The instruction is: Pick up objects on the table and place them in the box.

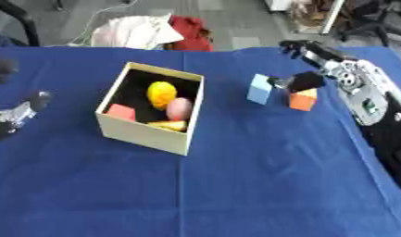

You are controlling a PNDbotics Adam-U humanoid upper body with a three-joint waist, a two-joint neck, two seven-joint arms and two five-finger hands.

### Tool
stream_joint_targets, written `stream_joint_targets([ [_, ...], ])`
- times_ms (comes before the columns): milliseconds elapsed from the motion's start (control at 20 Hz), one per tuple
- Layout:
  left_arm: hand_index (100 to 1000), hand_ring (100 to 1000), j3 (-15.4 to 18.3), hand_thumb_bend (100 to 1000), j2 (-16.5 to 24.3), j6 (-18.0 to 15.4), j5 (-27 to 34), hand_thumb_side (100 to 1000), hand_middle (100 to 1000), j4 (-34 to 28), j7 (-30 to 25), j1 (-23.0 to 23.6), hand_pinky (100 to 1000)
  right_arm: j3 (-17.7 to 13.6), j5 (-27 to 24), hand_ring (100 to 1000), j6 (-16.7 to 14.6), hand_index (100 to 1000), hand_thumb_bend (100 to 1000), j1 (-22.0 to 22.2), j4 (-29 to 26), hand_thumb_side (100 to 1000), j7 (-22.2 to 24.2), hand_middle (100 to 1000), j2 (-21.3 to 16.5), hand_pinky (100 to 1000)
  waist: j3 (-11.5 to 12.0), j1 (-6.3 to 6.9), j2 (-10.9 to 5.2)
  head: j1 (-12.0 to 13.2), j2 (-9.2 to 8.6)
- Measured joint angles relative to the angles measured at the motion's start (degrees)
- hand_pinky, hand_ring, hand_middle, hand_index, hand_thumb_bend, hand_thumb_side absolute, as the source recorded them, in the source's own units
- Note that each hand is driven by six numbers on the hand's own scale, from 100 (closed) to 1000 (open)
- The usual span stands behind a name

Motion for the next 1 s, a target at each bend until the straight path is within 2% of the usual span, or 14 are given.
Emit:
stream_joint_targets([
  [550,699,756,0.1,704,0.0,0.0,0.0,422,603,0.0,-0.1,0.3,773,-1.6,1.5,865,0.6,983,366,0.7,4.7,497,0.0,871,-0.3,861,0.2,0.00,0.00,0.2,0.03],
  [1000,699,756,0.2,702,0.0,0.0,0.0,422,603,0.0,-0.1,0.4,773,-3.2,4.9,908,2.6,978,342,0.7,8.1,475,-2.0,881,-0.3,884,0.5,0.00,0.00,0.2,0.04],
])
